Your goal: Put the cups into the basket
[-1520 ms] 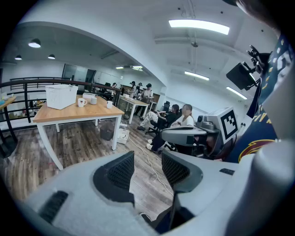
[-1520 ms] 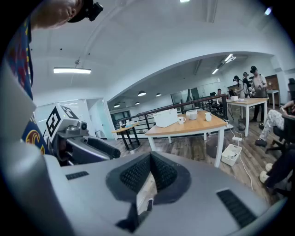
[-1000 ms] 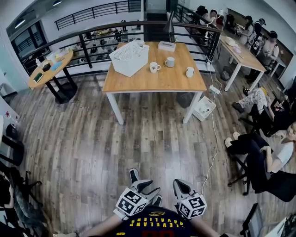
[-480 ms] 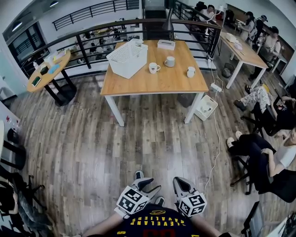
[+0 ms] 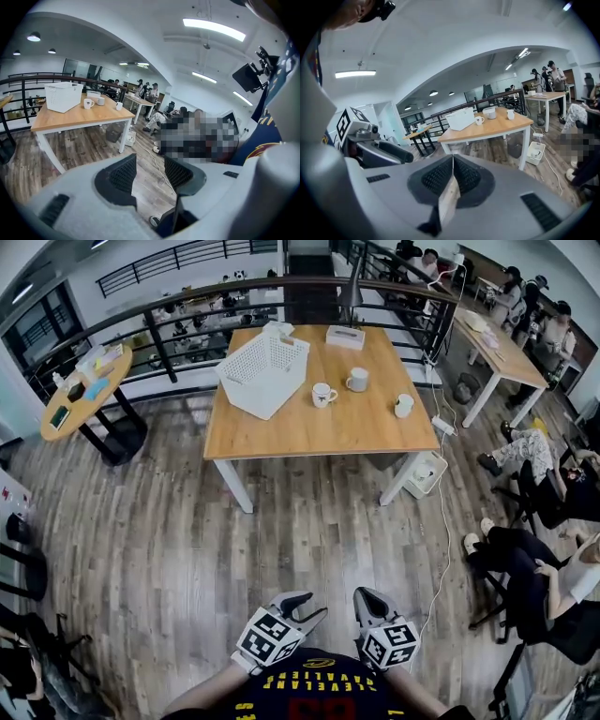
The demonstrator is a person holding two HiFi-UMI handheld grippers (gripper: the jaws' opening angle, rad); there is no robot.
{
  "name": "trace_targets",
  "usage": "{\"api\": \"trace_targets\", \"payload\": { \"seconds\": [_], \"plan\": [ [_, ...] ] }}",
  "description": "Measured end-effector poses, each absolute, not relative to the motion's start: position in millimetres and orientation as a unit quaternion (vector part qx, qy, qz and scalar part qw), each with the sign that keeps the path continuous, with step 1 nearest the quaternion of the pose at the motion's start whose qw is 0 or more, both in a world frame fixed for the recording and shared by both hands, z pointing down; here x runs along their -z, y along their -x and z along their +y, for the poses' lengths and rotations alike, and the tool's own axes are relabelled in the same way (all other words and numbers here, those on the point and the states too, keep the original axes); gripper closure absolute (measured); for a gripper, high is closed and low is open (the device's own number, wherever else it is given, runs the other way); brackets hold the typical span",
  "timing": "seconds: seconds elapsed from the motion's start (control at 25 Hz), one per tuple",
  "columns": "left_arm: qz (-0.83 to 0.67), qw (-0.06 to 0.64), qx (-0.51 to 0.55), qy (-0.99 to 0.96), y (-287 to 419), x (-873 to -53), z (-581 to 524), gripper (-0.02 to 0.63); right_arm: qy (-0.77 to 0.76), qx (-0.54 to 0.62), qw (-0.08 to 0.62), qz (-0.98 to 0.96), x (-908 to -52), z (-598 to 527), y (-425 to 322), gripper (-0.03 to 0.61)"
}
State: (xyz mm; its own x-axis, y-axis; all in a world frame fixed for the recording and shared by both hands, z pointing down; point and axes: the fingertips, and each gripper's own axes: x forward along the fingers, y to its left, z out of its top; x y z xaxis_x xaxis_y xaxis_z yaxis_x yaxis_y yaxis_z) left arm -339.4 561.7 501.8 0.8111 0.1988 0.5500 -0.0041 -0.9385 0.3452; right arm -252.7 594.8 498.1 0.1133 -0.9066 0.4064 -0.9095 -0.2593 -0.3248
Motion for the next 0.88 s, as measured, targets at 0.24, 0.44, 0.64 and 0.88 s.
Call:
{"api": "trace_targets", "payload": {
  "seconds": [0.24, 0.44, 0.64, 0.88],
  "plan": [
    [0.046, 0.172, -0.270, -0.946, 323, -490, 473, 0.420, -0.757, -0.250, 0.005, -0.603, -482, 515, 238, 0.563],
    [0.055, 0.177, -0.252, -0.950, 300, -487, 437, 0.420, -0.761, -0.254, 0.017, -0.597, -485, 481, 220, 0.563],
    [0.056, 0.178, -0.257, -0.948, 270, -496, 402, 0.420, -0.751, -0.260, 0.009, -0.607, -495, 442, 190, 0.563],
    [0.013, 0.153, -0.240, -0.959, 211, -488, 344, 0.453, -0.727, -0.249, 0.008, -0.640, -496, 381, 127, 0.563]
  ]
}}
